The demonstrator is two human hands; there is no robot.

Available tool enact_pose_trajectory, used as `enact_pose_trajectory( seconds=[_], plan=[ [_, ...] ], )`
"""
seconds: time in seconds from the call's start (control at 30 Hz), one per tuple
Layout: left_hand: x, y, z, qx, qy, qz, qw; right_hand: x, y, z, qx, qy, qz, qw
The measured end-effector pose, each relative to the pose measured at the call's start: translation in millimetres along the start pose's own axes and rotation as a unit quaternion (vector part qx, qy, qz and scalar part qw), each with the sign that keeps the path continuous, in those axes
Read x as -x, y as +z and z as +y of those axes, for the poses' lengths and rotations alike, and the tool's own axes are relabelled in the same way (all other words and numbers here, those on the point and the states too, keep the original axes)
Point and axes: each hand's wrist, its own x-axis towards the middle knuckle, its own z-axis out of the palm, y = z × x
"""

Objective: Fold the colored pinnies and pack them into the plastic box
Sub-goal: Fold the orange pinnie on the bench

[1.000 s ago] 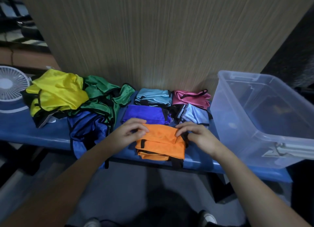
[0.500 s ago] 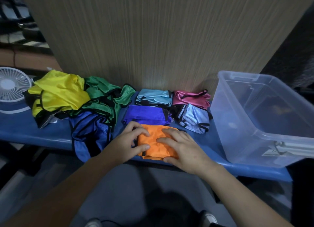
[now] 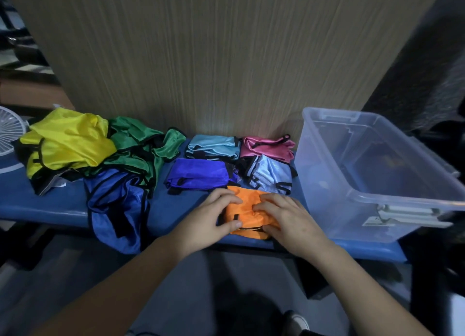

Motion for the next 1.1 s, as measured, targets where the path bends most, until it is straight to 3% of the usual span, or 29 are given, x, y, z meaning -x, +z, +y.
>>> enact_pose_trajectory(
  seconds=[0.23, 0.4, 0.5, 0.63, 0.87, 1.1],
  plan=[
    [-16.7, 25.1, 14.0, -0.033, 0.012, 0.002, 0.999, 9.9, 5.9, 20.0, 0.049, 0.038, 0.057, 0.996],
    [-26.4, 31.5, 14.7, -0.026, -0.001, 0.018, 1.0, 7.4, 2.4, 17.4, 0.064, 0.065, 0.042, 0.995],
    [-25.6, 30.2, 15.5, -0.021, -0.003, 0.012, 1.0, 5.8, -8.8, 8.2, 0.031, 0.069, 0.024, 0.997],
    [-14.4, 14.5, 12.4, -0.018, 0.016, 0.009, 1.0, 2.7, -22.3, -7.5, -0.05, 0.008, 0.051, 0.997],
    [24.1, -45.5, -10.4, -0.089, 0.043, 0.09, 0.991, -18.8, -9.0, -51.4, -0.104, -0.075, 0.06, 0.99],
    [82.8, -102.5, -51.0, -0.155, -0.014, 0.206, 0.966, -47.8, 18.4, -109.3, -0.114, -0.1, 0.003, 0.988]
  ],
)
